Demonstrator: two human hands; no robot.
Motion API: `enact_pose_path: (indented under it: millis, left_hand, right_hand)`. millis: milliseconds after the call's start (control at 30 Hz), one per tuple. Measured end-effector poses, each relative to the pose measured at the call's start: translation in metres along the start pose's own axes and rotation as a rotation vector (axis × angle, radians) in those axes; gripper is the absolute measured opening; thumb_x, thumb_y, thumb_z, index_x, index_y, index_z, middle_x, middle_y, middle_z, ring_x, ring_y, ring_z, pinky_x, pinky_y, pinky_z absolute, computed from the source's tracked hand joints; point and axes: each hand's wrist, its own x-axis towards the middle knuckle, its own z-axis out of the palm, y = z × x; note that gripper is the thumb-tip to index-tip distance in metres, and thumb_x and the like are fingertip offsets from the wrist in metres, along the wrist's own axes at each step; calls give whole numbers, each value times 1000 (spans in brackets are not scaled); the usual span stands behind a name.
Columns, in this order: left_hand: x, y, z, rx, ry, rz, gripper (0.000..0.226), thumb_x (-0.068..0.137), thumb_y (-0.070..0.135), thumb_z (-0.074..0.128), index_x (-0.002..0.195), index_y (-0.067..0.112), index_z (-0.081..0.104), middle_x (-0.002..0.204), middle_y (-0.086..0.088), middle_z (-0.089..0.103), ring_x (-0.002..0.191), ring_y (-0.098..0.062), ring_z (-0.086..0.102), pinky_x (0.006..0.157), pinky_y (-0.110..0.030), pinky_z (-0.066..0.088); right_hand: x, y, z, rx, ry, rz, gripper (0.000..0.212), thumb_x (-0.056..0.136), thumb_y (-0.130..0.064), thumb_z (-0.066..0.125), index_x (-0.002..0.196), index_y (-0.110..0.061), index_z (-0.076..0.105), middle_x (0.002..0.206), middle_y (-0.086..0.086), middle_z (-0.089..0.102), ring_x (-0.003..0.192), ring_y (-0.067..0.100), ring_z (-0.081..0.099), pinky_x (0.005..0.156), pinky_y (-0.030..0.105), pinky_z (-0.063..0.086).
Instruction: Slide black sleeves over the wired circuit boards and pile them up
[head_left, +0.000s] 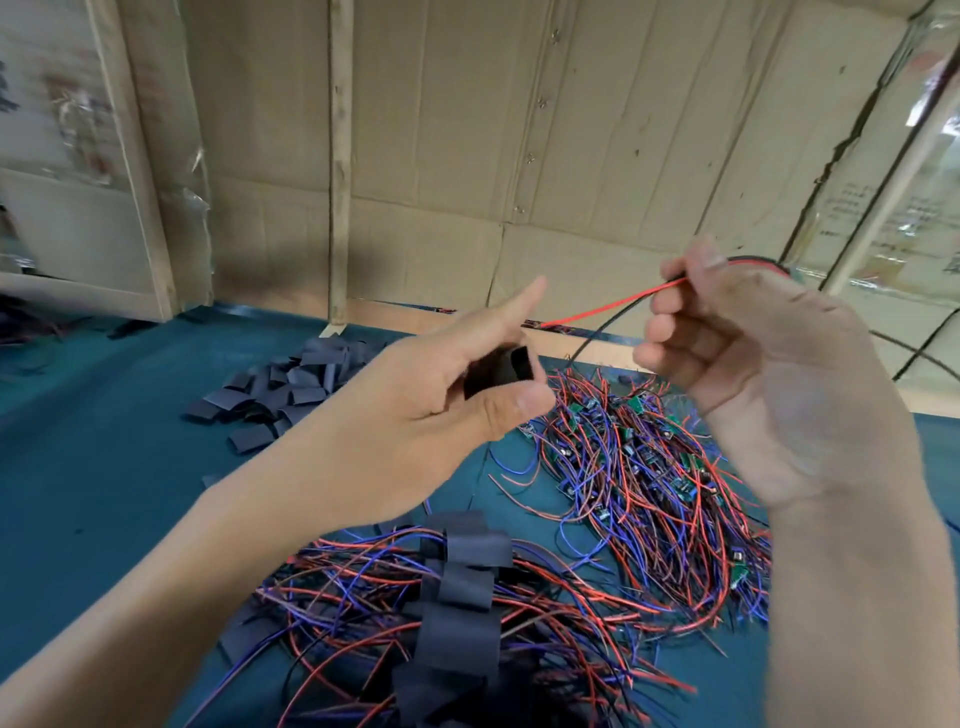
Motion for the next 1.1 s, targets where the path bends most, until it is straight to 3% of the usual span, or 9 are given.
enact_pose_path:
  millis: [133,267,333,433,567,700,833,900,1100]
  left_hand:
    - [-1,9,6,-149,178,25,59,82,19,68,138,20,50,99,2,73,92,-7,70,88,-14,49]
    - [-2,8,4,112,286,142,32,89,19,66,120,28,63,93,7,67,79,6,62,79,-11,49]
    - [-2,7,3,68,253,91,22,91,20,65,109,32,65,95,8,65,76,0,70,73,-22,53]
    - [-1,7,7,-299,165,-105,11,90,18,62,99,21,68,99,-5,70,76,-25,76,65,-39,61]
    - [0,4,9,-641,125,-201,4,91,10,62,89,7,63,99,-21,71,90,-43,72,70,-43,61]
    - [2,10,5,-907,65,-213,14,91,7,54,78,10,61,111,-31,68,99,-49,68,73,-45,60]
    - [3,17,0,-908,77,-303,24,86,10,45,67,19,57,104,-26,71,67,-33,71,45,-26,46]
    - [2,18,-1,-840,75,-334,29,83,11,42,63,22,59,102,-24,72,59,-27,66,40,-22,37]
    - [-1,12,-1,-808,-16,-395,10,91,10,50,81,12,49,112,-23,71,95,-39,72,41,-24,45]
  right_hand:
    - [-6,-9,0,-16,-13,-69,20,91,-19,62,77,-9,72,70,7,69,58,19,67,57,28,57]
    - [-10,-10,4,-28,-68,-91,22,90,-19,61,75,-9,74,70,9,70,59,21,69,58,30,58]
    - [-10,-9,6,-32,-76,-79,21,90,-19,61,77,-7,72,71,11,70,59,23,68,59,31,58]
    - [-8,-8,7,-26,-61,-41,20,89,-20,61,78,-6,70,71,11,69,59,22,68,59,32,59]
    - [-7,-8,6,-17,-51,-25,20,89,-20,61,77,-6,70,70,11,69,57,21,68,58,33,60]
    - [-7,-8,7,0,-54,-13,20,90,-21,60,79,-5,67,69,11,69,56,22,68,56,32,59]
    - [-7,-7,9,12,-34,4,20,91,-22,60,81,-5,66,69,11,69,57,21,69,56,33,59]
    - [-7,-7,10,8,-29,10,19,91,-21,60,81,-6,66,70,12,69,57,22,69,56,33,59]
    - [-7,-4,14,-17,-74,56,15,82,-17,66,82,-2,66,71,14,69,58,24,69,58,34,60]
